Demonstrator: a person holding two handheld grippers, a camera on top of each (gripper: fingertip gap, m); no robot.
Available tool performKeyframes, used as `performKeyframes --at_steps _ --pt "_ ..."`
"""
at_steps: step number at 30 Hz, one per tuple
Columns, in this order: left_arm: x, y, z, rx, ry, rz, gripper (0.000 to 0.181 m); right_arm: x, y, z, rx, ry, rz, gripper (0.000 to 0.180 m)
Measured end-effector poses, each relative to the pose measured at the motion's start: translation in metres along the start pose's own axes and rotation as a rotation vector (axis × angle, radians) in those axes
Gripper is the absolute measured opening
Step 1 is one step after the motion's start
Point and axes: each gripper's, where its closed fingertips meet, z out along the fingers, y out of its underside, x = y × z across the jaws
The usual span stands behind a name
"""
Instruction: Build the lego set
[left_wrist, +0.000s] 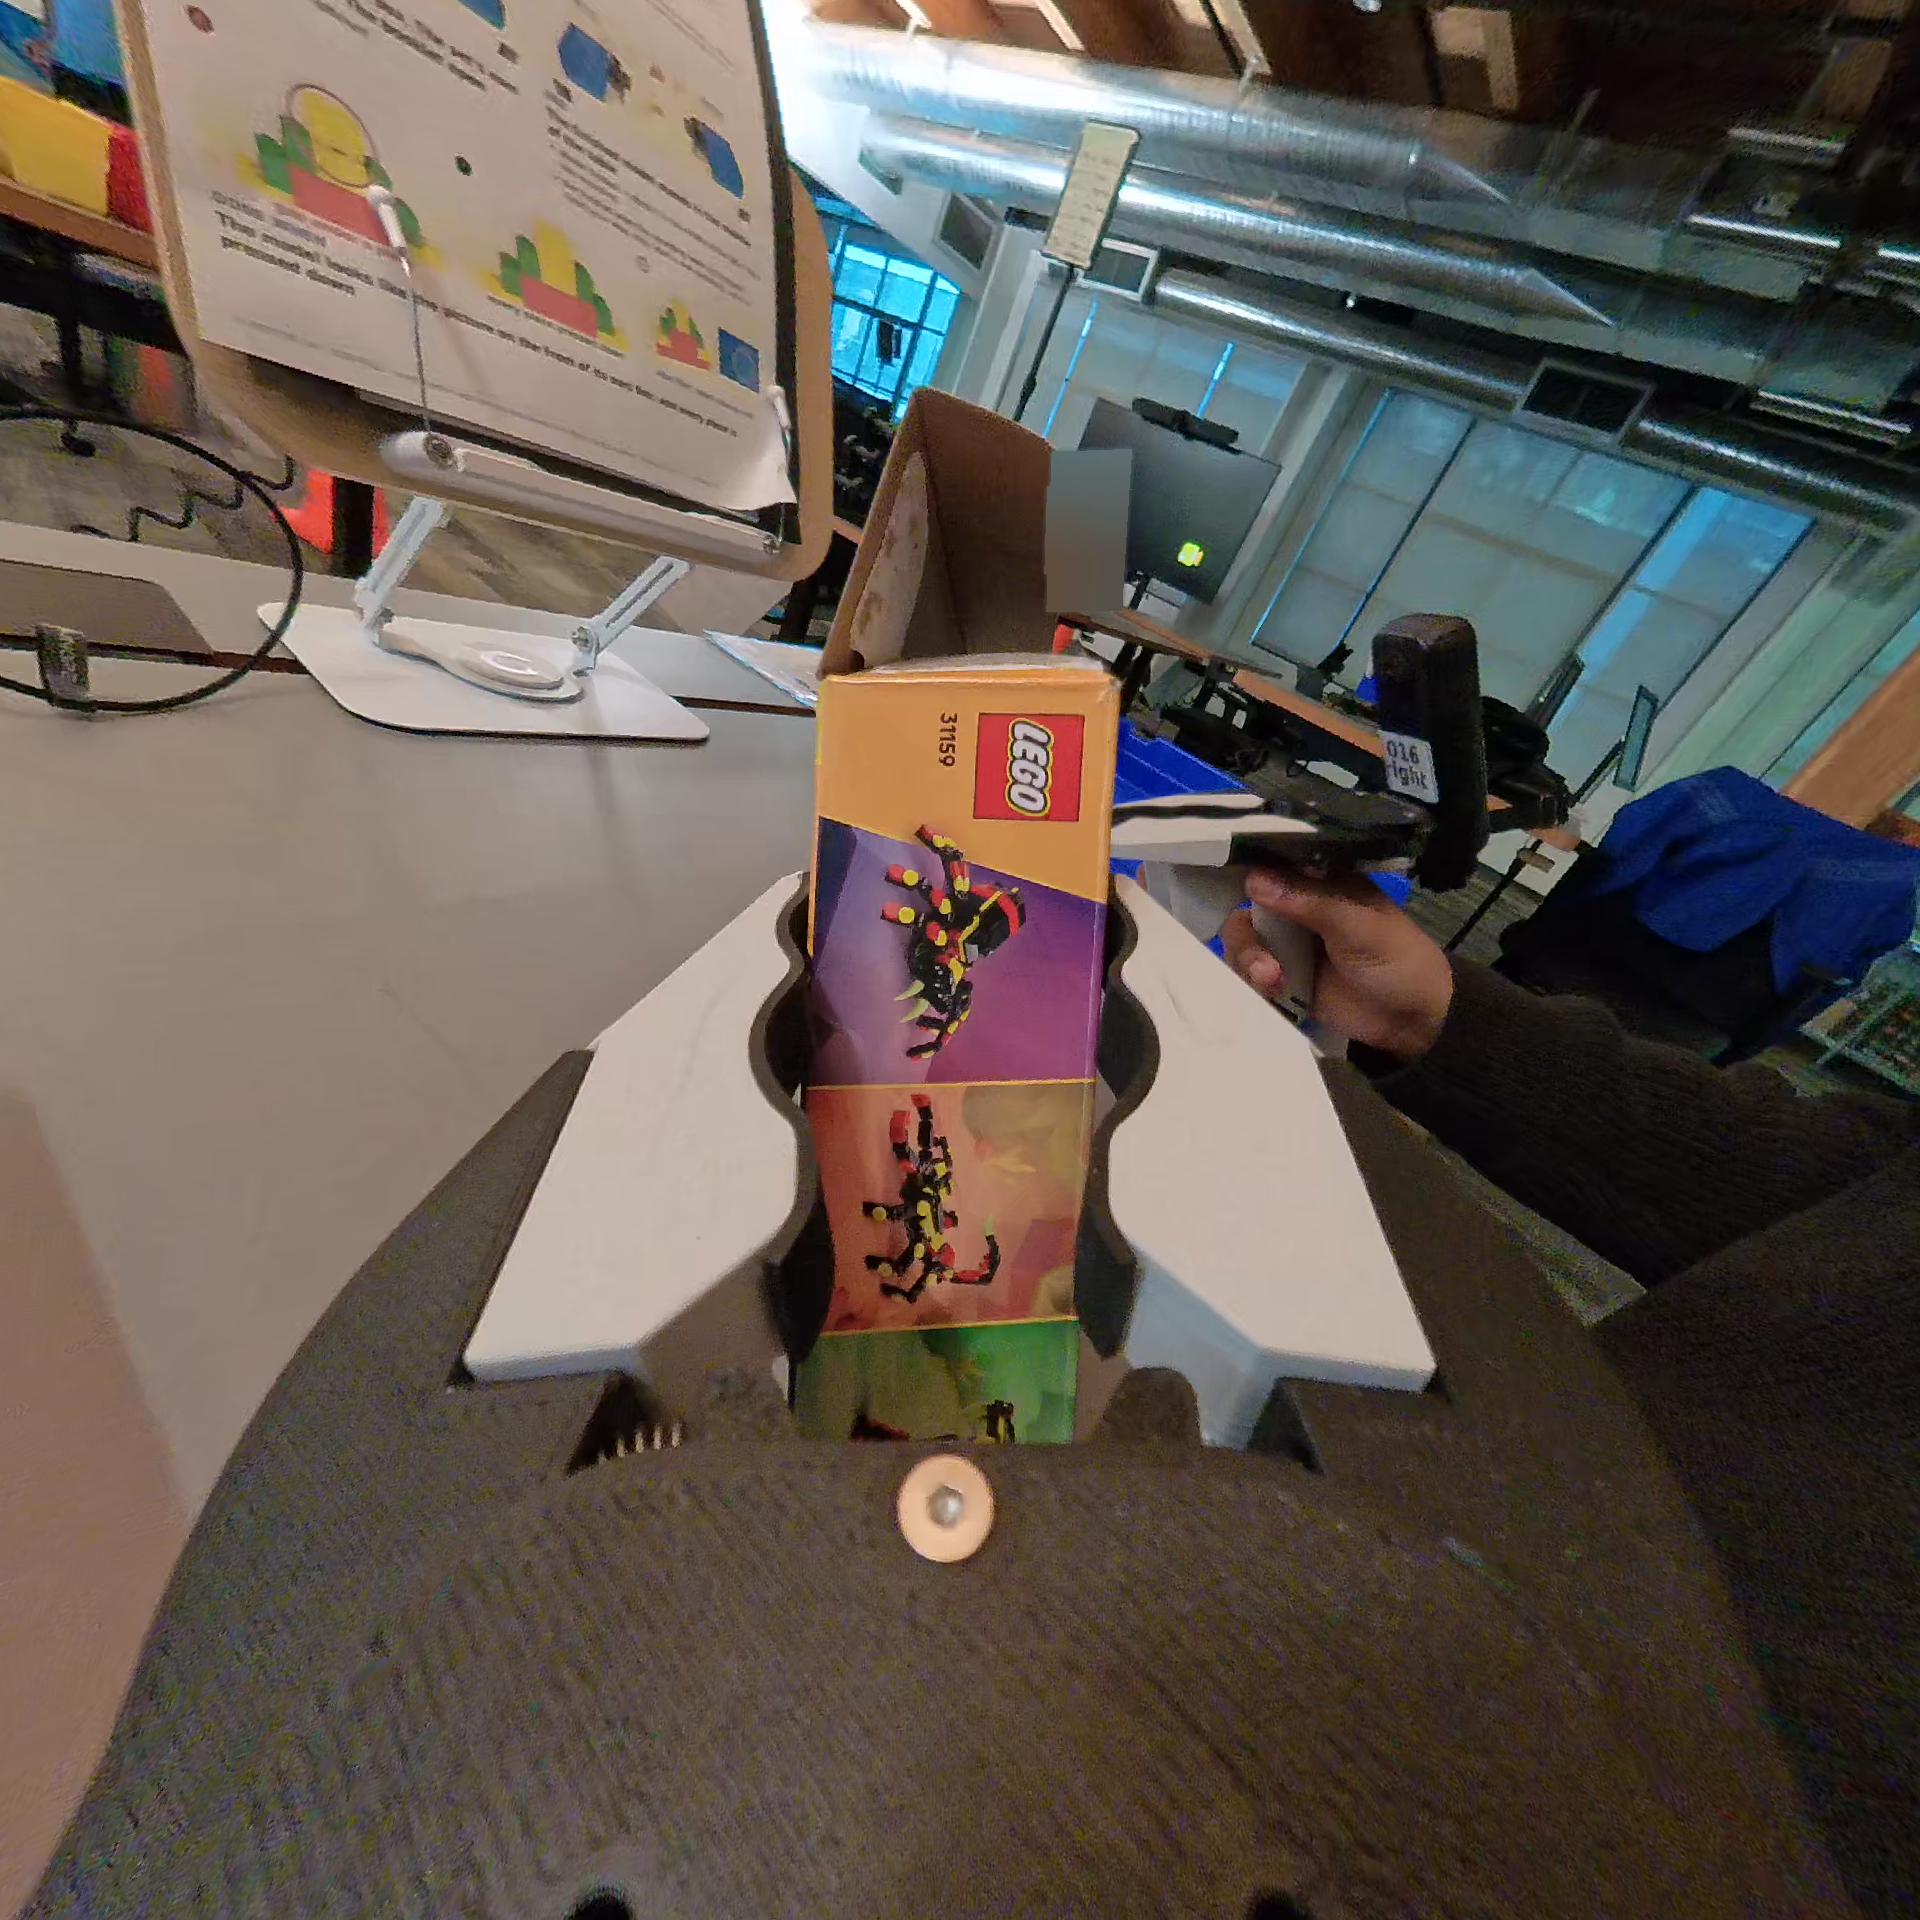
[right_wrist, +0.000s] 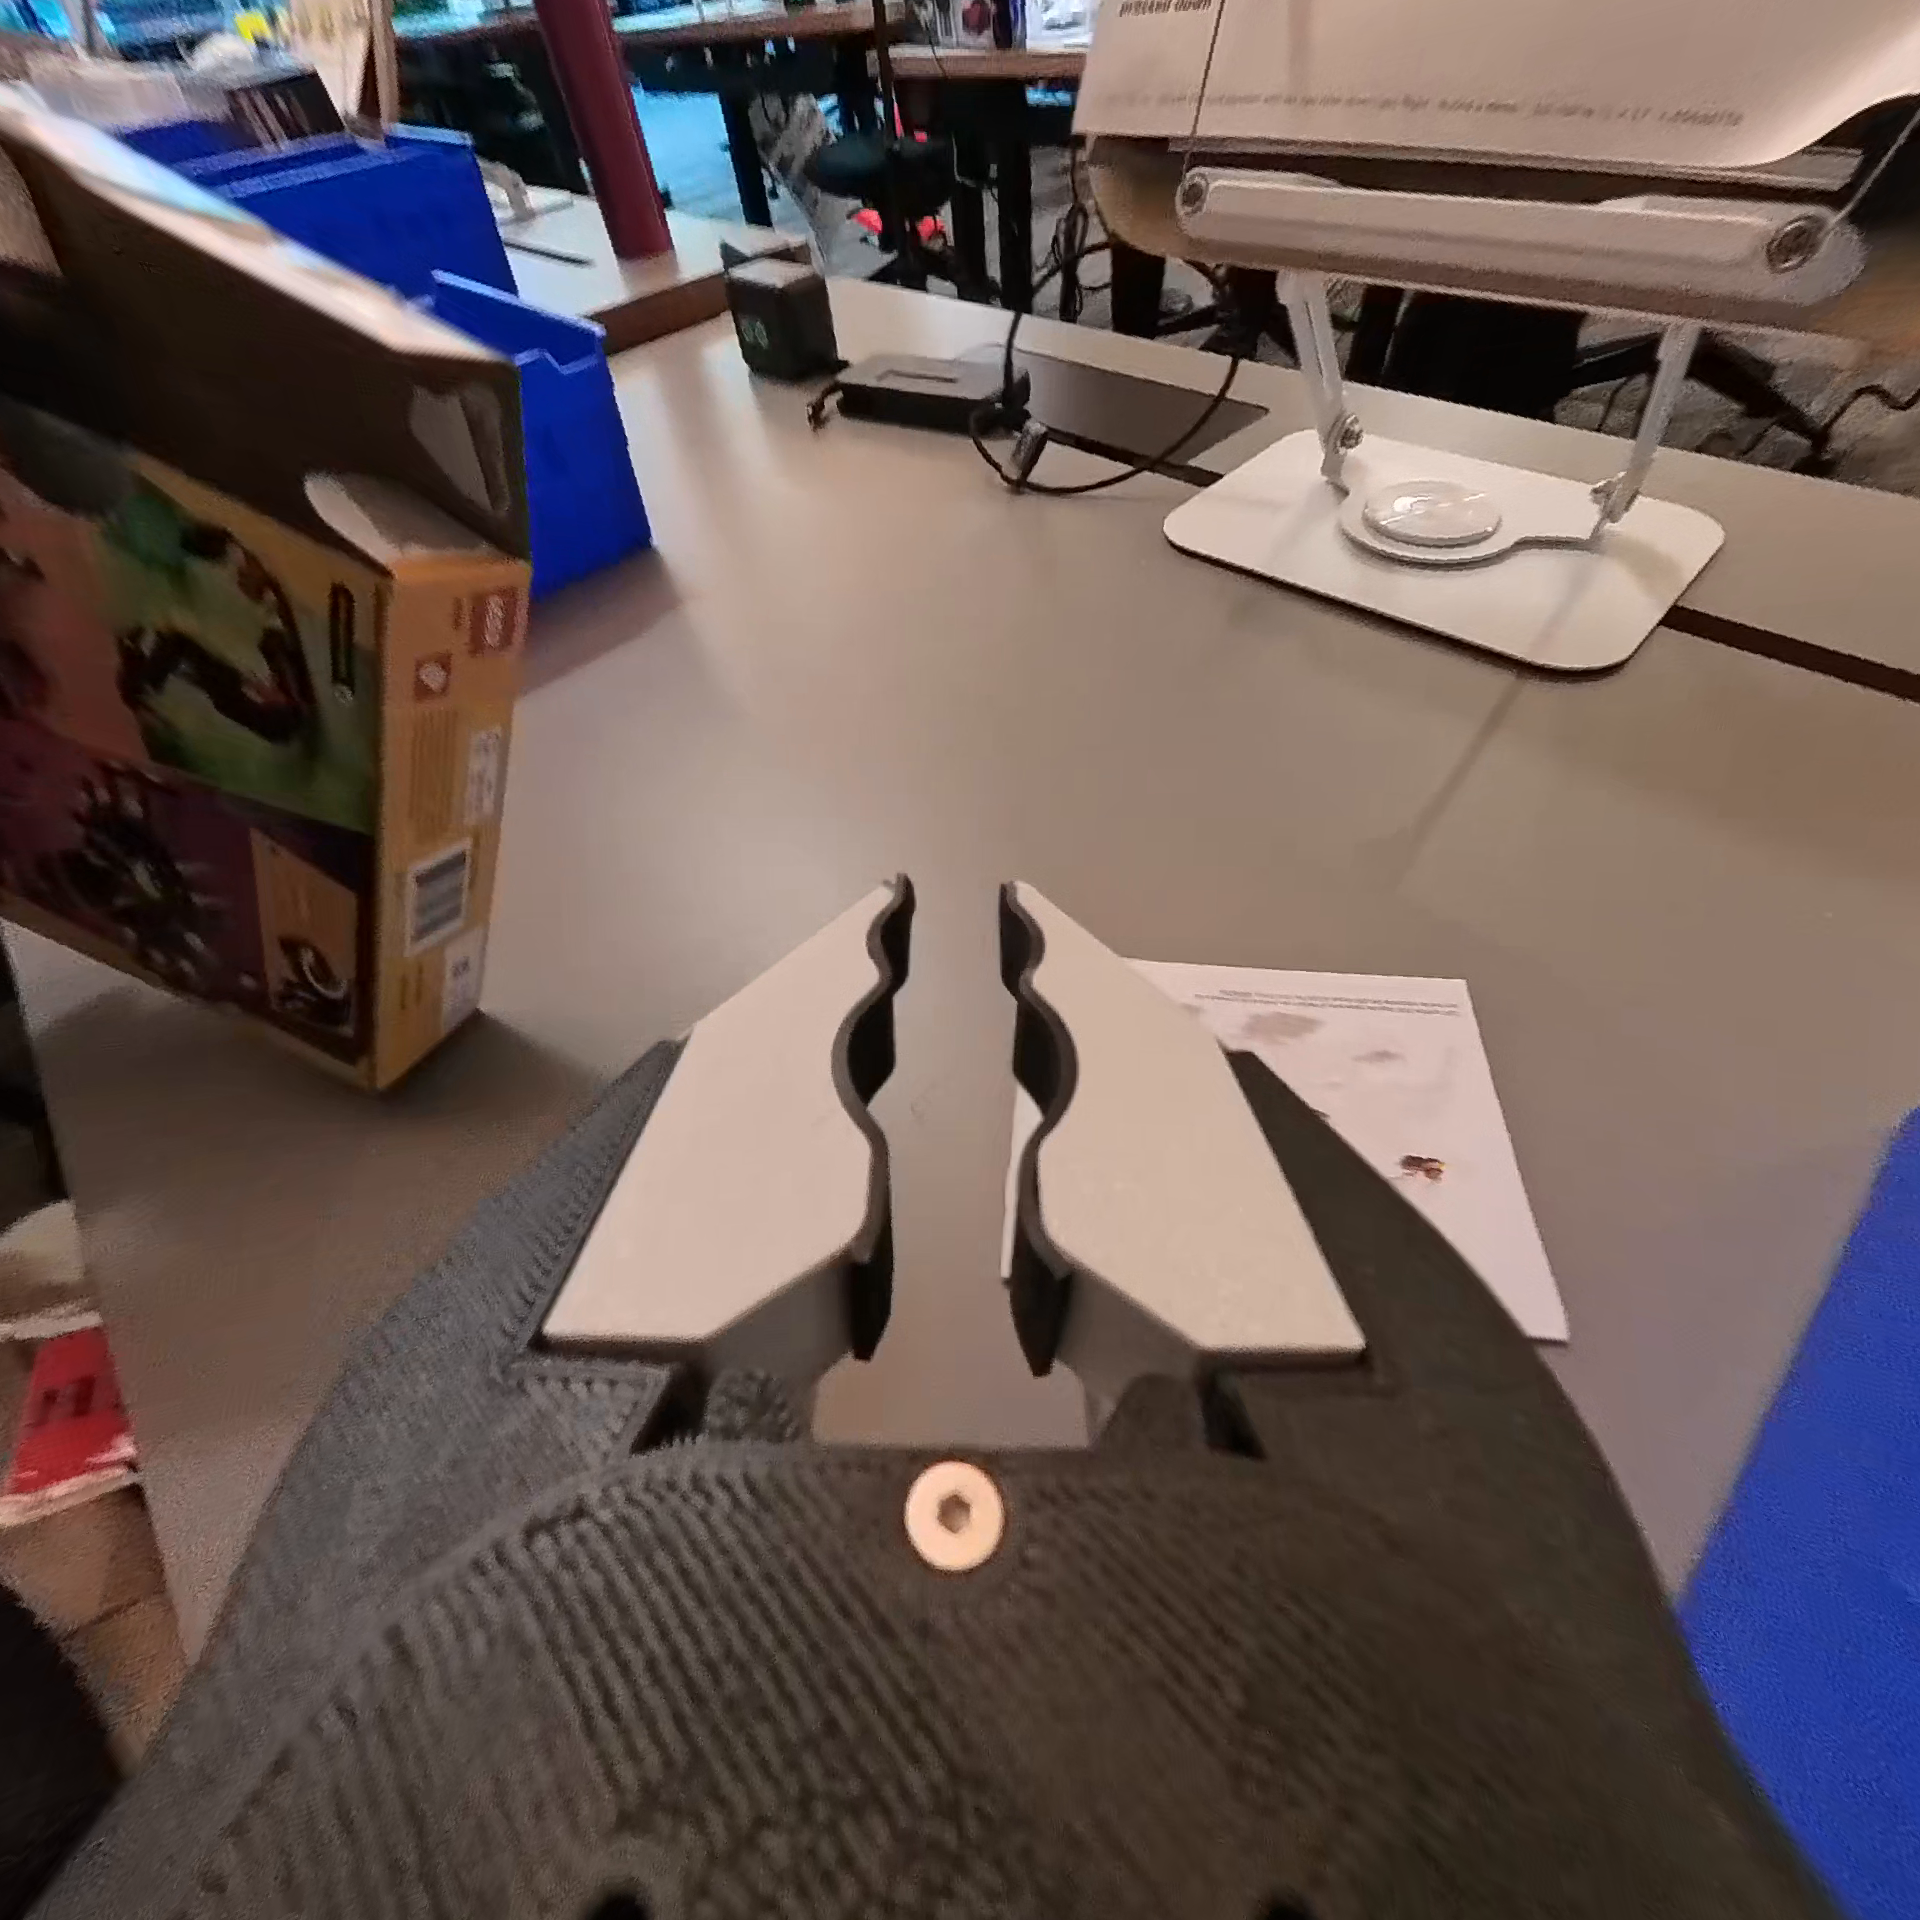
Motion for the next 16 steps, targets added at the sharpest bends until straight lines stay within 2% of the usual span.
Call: performKeyframes --at_steps 4,16 --pt "-0.003 -0.001 0.0 0.004 -0.003 -0.014 0.05 -0.003 0.01 0.004 -0.046 0.011 -0.059 0.015" --pt "-0.008 -0.002 0.002 0.009 -0.005 -0.044 0.05 -0.015 0.019 0.008 -0.067 -0.053 -0.022 0.016"
